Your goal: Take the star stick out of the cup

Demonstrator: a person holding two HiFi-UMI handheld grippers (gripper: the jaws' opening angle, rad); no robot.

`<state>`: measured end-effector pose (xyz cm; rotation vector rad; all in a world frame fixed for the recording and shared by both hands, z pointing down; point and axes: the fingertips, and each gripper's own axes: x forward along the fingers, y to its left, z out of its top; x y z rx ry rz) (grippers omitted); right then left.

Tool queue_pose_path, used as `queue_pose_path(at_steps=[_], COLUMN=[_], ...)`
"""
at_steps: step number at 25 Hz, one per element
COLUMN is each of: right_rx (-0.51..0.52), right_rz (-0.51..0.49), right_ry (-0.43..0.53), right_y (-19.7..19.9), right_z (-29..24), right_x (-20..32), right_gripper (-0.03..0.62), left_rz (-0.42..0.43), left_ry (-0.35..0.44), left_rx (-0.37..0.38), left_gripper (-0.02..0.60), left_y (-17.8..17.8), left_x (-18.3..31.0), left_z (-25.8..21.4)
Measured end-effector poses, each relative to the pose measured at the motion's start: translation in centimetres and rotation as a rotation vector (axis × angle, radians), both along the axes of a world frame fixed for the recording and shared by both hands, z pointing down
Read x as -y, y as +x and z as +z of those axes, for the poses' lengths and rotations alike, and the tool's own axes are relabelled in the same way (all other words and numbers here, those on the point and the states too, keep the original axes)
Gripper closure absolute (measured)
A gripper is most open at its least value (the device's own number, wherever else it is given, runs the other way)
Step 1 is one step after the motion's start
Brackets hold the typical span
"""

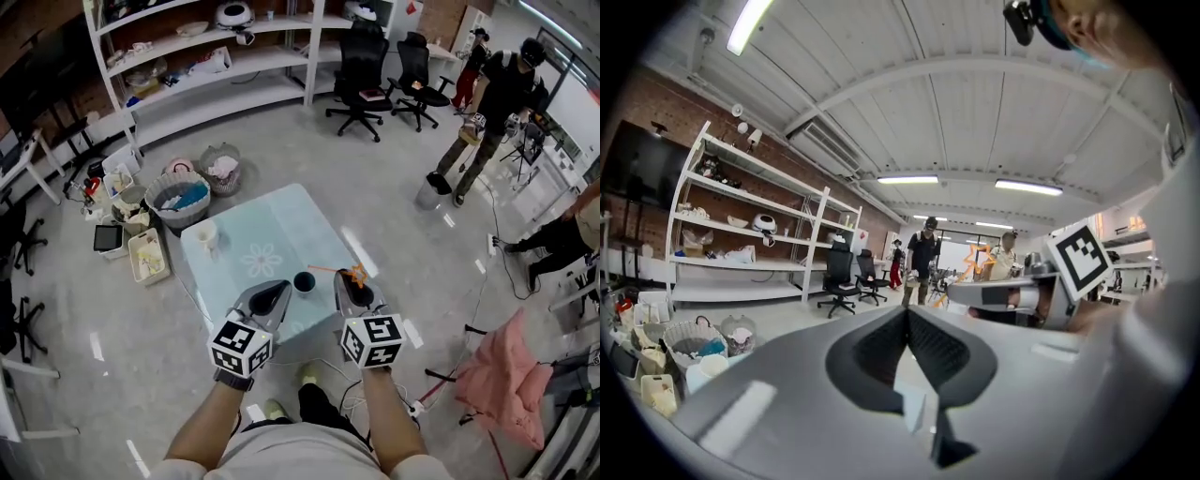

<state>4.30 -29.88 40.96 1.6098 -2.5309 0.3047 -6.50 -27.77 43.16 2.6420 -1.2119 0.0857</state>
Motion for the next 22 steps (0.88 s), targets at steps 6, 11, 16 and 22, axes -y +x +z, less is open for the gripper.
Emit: queue_pose_path(at_steps=[6,11,16,22], right_rx=[0.001,-0.002,-0.004,-0.002], right_rz=[0.006,0.004,0.0,0.0], right_ry=[0.085,0.134,0.167,0.192], right_y=[0.5,0.4,0.2,0.2], right_z=[-4.2,-7.0,-8.8,-10.1], right_x=[-1.4,-3.1,-4.3,-5.7], right_gripper=[0.568,0.568,0.568,0.568], left_rz=[-0.022,-0.025,-0.046,-0.053], left_ry=[0.069,0.117,0.151,0.172], left_rx=[-0.013,-0.02,-0.018,-0.016], left_gripper=[0.575,0.575,0.575,0.575], left_y=[-1.1,-1.6,-2.2,-2.3], left_x=[-0.9,-2.2,-3.0,-4.2], left_z=[-4.2,-7.0,-8.8,-10.1])
